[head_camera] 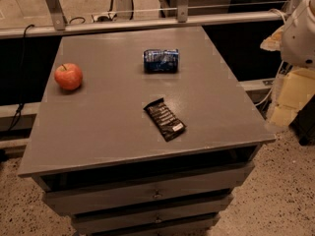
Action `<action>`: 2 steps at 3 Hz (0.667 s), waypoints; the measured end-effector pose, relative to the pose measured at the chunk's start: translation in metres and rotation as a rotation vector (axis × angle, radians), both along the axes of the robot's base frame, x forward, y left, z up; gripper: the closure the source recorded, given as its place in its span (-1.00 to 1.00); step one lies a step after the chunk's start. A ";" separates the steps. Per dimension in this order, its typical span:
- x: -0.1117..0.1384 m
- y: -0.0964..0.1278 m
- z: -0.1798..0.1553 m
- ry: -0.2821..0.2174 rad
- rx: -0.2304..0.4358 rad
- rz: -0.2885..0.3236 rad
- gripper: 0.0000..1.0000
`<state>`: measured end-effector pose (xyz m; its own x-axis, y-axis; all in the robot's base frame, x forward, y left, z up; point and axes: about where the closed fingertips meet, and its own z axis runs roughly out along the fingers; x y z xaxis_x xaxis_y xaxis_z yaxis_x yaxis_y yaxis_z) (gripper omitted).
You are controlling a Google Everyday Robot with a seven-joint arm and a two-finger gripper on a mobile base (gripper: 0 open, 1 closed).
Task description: Place pepsi can upright
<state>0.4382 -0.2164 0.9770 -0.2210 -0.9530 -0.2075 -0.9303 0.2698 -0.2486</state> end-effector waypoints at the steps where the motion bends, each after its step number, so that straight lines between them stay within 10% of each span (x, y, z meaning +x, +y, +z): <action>1: 0.000 0.000 0.000 0.000 0.000 0.000 -1.00; 2: 0.021 0.017 -0.006 -0.019 0.008 0.056 -1.00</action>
Offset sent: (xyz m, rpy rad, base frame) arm 0.0515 0.0402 -0.0201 0.0198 -0.0288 0.1384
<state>0.4595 -0.1993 0.9707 -0.1628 -0.9620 -0.2191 -0.9391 0.2193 -0.2648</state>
